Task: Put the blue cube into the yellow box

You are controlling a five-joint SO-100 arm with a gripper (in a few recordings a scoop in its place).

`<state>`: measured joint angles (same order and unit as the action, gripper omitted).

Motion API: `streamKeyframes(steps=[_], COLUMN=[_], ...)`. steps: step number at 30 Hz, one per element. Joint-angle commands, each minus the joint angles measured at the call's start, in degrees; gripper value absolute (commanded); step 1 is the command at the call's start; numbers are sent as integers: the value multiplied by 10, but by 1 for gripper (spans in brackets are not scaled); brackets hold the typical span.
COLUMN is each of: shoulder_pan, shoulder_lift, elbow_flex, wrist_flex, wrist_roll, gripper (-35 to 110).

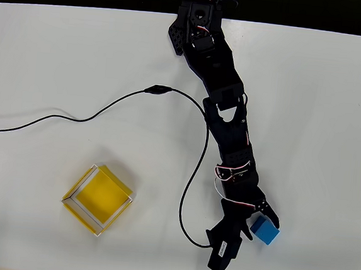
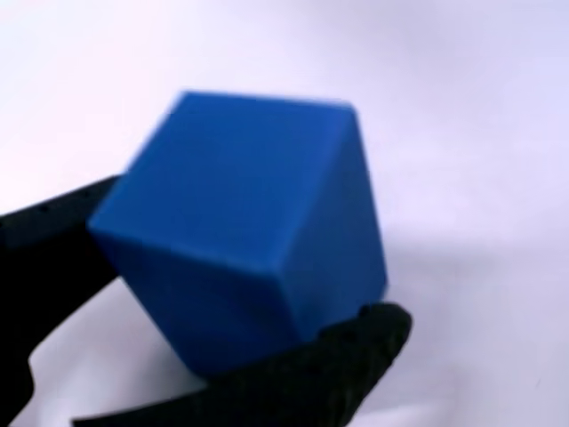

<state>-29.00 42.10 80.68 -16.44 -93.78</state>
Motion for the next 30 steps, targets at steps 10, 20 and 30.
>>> streamKeyframes(steps=[10,20,30], shoulder_pan=[11,38,98], shoulder_lift=[43,54,175], elbow_flex=[-64,-52,13], wrist_flex=[-9,-8,47], wrist_roll=[-39,-56,-53], gripper=[25,19,18])
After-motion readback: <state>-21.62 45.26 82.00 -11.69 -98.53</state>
